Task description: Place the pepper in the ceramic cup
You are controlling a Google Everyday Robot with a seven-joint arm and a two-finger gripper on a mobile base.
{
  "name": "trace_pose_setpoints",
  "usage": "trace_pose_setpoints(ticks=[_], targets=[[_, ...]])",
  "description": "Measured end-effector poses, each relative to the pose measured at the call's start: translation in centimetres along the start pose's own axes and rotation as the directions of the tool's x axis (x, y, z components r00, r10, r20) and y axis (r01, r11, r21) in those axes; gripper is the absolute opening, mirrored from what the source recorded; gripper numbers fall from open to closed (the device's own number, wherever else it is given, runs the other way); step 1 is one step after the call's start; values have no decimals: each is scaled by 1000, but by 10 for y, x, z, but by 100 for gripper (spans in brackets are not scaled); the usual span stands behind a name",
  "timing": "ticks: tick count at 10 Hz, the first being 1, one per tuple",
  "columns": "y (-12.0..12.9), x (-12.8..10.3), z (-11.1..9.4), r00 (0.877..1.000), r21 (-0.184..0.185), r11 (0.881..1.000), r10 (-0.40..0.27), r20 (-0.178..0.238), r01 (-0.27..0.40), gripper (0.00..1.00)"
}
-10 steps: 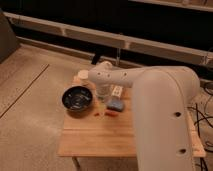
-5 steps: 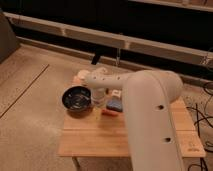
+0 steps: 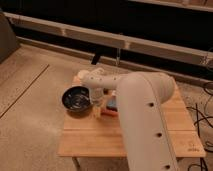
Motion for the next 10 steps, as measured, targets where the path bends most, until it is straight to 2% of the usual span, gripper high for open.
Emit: trace_pose_setpoints(ticks=[2, 5, 6, 8, 9, 10], targets=[[0, 0, -1, 1000, 13, 1000, 13, -1, -13, 2], [-1, 4, -11, 999, 45, 998, 48, 10, -48, 0], [-3, 7, -21, 998, 76, 995, 65, 4, -65, 0], [-12, 17, -51, 996, 163, 983, 91, -10, -88, 0], [-18, 20, -70, 995, 214, 972, 96, -5, -92, 0], [-25, 22, -92, 996, 275, 957, 89, 11, -88, 0]])
